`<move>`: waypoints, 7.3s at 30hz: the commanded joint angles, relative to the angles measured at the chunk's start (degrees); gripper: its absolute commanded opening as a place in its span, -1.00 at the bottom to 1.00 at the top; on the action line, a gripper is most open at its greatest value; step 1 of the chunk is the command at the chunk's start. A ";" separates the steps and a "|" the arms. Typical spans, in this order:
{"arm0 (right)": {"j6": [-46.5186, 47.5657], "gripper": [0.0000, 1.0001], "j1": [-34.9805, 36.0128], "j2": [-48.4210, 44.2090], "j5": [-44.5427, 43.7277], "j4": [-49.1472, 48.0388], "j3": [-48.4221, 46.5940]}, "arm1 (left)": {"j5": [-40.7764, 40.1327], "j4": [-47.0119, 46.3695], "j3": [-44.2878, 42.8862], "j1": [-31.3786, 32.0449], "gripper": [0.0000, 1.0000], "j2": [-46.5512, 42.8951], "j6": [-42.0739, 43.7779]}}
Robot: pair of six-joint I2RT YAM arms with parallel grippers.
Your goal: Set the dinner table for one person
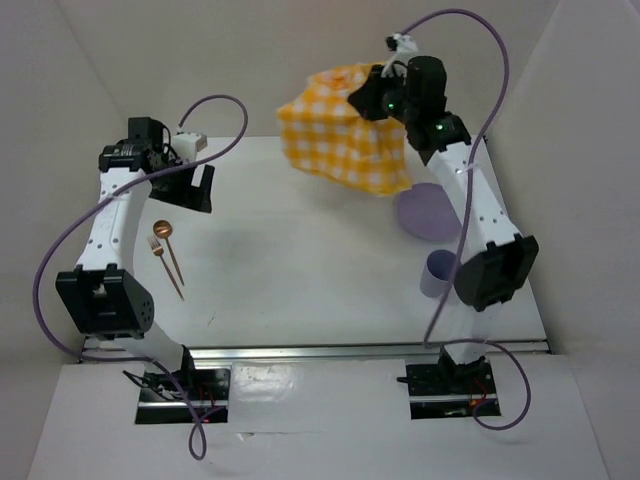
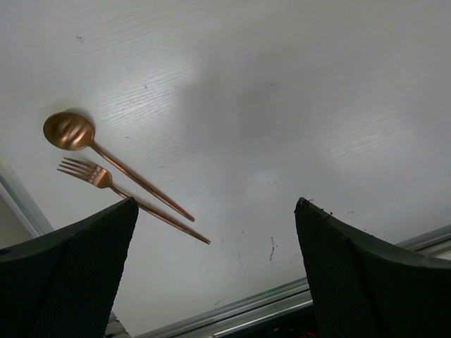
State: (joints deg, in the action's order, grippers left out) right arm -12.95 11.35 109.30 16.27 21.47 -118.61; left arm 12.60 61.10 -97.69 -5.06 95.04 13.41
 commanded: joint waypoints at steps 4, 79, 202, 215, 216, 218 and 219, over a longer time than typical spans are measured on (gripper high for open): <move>-1.54 -1.00 13.68 -13.23 -7.38 -3.47 8.56 | 8.48 -3.71 4.96 -0.57 0.96 -10.66 0.65; -7.72 -1.00 16.77 -2.43 -18.99 33.79 28.99 | -11.29 -9.43 19.30 -1.80 0.96 0.67 -5.67; -17.11 -0.12 2.71 14.13 -16.54 20.37 10.93 | -17.52 -9.16 21.05 11.56 0.62 5.33 -11.04; -10.44 0.26 2.63 -5.84 -22.69 28.70 15.06 | -18.05 -7.93 14.54 7.26 0.62 -0.90 -12.79; -9.56 0.26 2.01 -6.72 -22.69 29.23 15.85 | -18.05 -7.93 15.07 7.26 0.62 -1.44 -12.79; -9.55 0.26 0.87 -9.09 -22.69 31.25 17.35 | -18.58 -8.62 16.21 4.72 0.62 -2.84 -12.27; -9.55 0.26 -0.27 -9.97 -23.21 31.96 18.66 | -18.58 -8.63 17.35 3.93 0.62 -2.85 -12.27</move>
State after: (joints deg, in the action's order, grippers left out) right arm -24.43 13.50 101.60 -4.51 47.81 -103.07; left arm -5.13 52.25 -81.97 1.19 94.41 1.48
